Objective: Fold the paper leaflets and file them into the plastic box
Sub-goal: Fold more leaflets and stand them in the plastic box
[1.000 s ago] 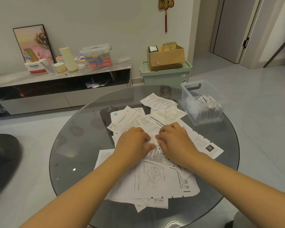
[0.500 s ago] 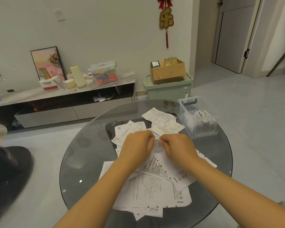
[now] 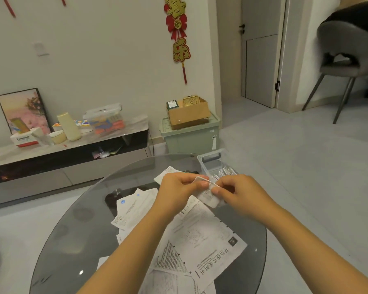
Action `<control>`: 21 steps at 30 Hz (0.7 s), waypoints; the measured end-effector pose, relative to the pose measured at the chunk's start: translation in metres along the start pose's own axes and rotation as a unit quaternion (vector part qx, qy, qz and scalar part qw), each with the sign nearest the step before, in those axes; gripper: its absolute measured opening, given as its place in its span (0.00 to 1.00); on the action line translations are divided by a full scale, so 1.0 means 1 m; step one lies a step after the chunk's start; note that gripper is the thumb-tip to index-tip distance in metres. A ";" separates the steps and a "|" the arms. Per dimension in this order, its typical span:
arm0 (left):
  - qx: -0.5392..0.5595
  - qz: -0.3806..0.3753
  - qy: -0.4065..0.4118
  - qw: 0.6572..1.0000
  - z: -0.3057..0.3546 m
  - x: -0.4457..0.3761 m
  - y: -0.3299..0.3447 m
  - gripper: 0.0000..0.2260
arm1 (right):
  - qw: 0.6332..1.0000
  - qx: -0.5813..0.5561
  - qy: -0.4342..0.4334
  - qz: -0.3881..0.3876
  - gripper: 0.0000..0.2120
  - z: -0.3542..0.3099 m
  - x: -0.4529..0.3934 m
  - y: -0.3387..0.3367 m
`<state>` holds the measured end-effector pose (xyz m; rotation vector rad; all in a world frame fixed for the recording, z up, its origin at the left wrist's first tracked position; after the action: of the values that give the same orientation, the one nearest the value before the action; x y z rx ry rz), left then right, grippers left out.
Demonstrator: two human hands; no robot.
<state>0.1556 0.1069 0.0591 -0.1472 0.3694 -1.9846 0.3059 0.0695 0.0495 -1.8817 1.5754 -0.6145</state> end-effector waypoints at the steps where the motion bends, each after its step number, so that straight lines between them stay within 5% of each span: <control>1: 0.008 -0.015 0.002 1.000 0.003 -0.009 0.004 0.06 | 1.000 -0.004 0.006 0.017 0.09 0.005 -0.001 -0.007; 9: 0.004 -0.021 0.033 0.999 0.010 -0.063 0.017 0.06 | 0.992 0.000 0.042 0.117 0.06 0.030 -0.015 -0.038; 13: -0.094 -0.053 0.046 0.993 0.004 -0.089 0.028 0.08 | 0.971 0.000 0.084 0.222 0.07 0.044 -0.023 -0.049; 17: -0.374 -0.135 0.095 0.913 -0.012 -0.106 0.042 0.12 | 0.959 0.012 0.109 0.262 0.08 0.055 -0.035 -0.049; 21: -0.447 -0.213 0.181 0.850 -0.023 -0.111 0.057 0.20 | 0.958 0.016 0.120 0.259 0.09 0.064 -0.048 -0.044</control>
<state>0.2462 0.1889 0.0259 -0.4763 1.6227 -2.1081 0.3714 0.1313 0.0363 -1.3174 2.0955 -0.6360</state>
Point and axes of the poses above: each hand's wrist, its own x-axis away from the middle knuckle, its own y-axis out of the palm, z = x × y, the point moved 4 cm from there along -x, towards the middle knuckle, and after that the axes turned 11 degrees about -z, right-handed, at the moved point
